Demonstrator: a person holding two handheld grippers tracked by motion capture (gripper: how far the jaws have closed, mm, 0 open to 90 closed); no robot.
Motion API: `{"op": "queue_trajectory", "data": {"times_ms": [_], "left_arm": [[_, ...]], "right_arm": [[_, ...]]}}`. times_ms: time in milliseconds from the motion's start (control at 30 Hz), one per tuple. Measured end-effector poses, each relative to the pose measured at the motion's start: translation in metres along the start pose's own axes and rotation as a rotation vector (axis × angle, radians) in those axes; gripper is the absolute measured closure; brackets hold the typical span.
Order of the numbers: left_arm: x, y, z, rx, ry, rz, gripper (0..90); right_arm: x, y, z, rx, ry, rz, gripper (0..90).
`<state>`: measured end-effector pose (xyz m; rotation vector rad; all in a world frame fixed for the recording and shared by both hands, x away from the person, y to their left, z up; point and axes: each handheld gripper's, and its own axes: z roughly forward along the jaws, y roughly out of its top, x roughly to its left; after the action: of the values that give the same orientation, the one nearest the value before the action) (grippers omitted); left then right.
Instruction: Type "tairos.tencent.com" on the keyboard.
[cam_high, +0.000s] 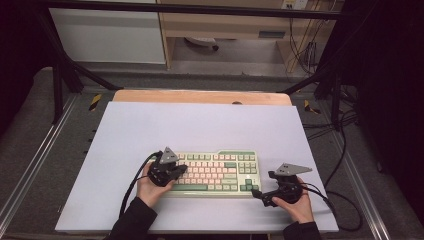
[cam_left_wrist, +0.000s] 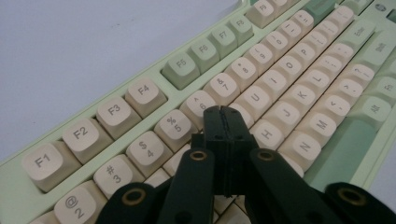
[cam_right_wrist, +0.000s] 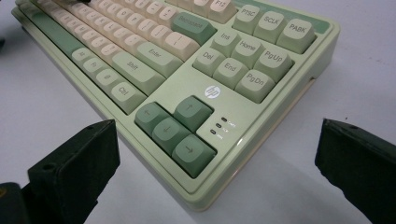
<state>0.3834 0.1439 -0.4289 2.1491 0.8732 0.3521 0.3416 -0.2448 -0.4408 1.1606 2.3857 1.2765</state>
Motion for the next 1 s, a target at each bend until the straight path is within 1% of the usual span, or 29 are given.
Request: {"op": "queue_trajectory", "data": {"times_ms": [100,167,433,600,833,1000], "left_arm": [[0.0,0.0,-0.001,0.0,-0.002,-0.001,90.0],[0.0,0.0,-0.003,-0.01,-0.008,-0.002,90.0],[0.001,0.0,-0.018,-0.032,-0.029,-0.006,90.0],[0.004,-0.006,-0.027,-0.038,-0.025,-0.004,90.0],[0.012,-0.016,-0.042,-0.044,-0.012,-0.022,90.0],[0.016,-0.02,-0.047,-0.039,-0.004,-0.03,90.0]], "right_arm": [[0.0,0.0,0.0,-0.001,-0.001,-0.001,0.5],[0.0,0.0,0.0,0.001,0.0,0.001,0.5],[0.0,0.0,0.0,0.0,0.0,-0.001,0.5],[0.0,0.0,0.0,0.0,0.0,-0.002,0.5],[0.0,0.0,0.0,-0.001,-0.001,-0.004,0.5],[0.0,0.0,0.0,-0.003,0.001,-0.003,0.5]]}}
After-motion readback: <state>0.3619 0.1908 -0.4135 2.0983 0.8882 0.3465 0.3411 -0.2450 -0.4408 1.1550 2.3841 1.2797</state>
